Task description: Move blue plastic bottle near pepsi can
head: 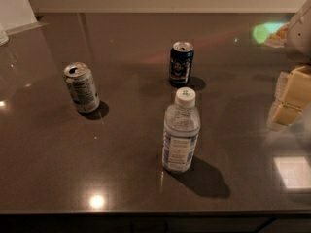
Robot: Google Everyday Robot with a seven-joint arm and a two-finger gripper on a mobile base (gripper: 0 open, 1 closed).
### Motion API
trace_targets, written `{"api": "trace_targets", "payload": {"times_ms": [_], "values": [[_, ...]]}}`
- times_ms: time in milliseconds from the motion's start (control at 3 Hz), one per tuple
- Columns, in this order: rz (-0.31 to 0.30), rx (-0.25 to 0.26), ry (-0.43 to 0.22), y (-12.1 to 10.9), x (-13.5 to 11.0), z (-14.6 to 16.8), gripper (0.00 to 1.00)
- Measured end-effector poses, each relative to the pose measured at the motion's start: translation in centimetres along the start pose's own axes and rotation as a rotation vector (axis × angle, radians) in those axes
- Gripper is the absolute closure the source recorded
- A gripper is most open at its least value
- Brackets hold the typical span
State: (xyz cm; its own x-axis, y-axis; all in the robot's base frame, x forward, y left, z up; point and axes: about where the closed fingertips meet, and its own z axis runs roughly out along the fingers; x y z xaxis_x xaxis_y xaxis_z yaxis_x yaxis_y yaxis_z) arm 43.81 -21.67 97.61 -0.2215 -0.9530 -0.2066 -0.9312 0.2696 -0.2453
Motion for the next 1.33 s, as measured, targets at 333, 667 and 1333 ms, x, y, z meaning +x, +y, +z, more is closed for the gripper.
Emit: {"api": "trace_targets", "payload": {"times_ms": [333, 667, 1333], "values": [[-0.001, -0.002, -0.005, 0.1, 0.0, 0.0, 0.00], [-0.023, -0.040, -0.087, 1.3, -0.8, 0.3, 0.00], [-0.117, -0.141, -0.382, 6.6, -5.7, 2.8, 0.00]]}}
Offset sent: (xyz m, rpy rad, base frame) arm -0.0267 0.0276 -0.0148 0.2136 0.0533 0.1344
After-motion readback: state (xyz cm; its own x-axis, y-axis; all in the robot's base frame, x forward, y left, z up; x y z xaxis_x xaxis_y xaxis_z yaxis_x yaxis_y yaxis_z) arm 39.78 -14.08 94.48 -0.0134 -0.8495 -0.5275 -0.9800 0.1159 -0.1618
